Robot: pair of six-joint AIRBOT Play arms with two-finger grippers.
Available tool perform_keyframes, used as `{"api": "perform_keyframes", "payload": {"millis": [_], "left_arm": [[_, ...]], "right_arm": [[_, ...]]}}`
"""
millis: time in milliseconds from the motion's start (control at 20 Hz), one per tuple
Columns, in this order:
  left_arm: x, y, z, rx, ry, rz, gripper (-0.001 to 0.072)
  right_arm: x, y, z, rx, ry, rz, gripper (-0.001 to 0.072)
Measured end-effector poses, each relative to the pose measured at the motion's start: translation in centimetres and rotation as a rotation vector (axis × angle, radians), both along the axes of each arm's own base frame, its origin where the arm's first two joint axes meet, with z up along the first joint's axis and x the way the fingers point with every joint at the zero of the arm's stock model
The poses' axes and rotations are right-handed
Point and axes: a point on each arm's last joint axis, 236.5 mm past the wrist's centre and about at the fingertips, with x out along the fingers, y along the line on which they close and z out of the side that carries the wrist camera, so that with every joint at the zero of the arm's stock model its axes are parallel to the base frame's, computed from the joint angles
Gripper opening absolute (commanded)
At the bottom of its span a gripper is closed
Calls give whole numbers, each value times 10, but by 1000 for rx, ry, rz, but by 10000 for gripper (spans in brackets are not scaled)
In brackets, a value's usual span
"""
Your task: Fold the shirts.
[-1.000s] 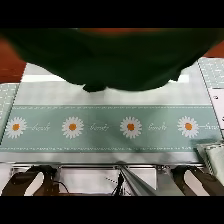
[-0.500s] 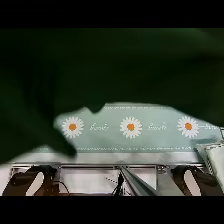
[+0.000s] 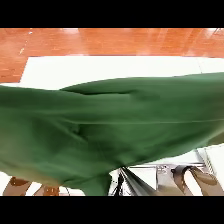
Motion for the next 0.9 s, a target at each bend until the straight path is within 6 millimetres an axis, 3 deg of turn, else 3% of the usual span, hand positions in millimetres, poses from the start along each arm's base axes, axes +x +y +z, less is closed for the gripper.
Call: {"api": "perform_keyframes", "payload": {"millis": [200, 350, 650, 800, 900], "left_arm": [[50, 16, -75, 6, 275, 39, 20], [114, 24, -127, -12, 389, 53, 21], [258, 36, -221, -112, 477, 107, 21], [316, 32, -275, -219, 528, 131, 22], [339, 29, -320, -272, 602, 145, 22]], "right_arm": [[50, -5, -90, 50, 347, 49, 23], [110, -7, -153, 87, 505, 71, 23], [255, -5, -242, 238, 439, 27, 24], [310, -4, -273, 330, 357, -19, 23], [334, -7, -298, 369, 342, -52, 24]]}}
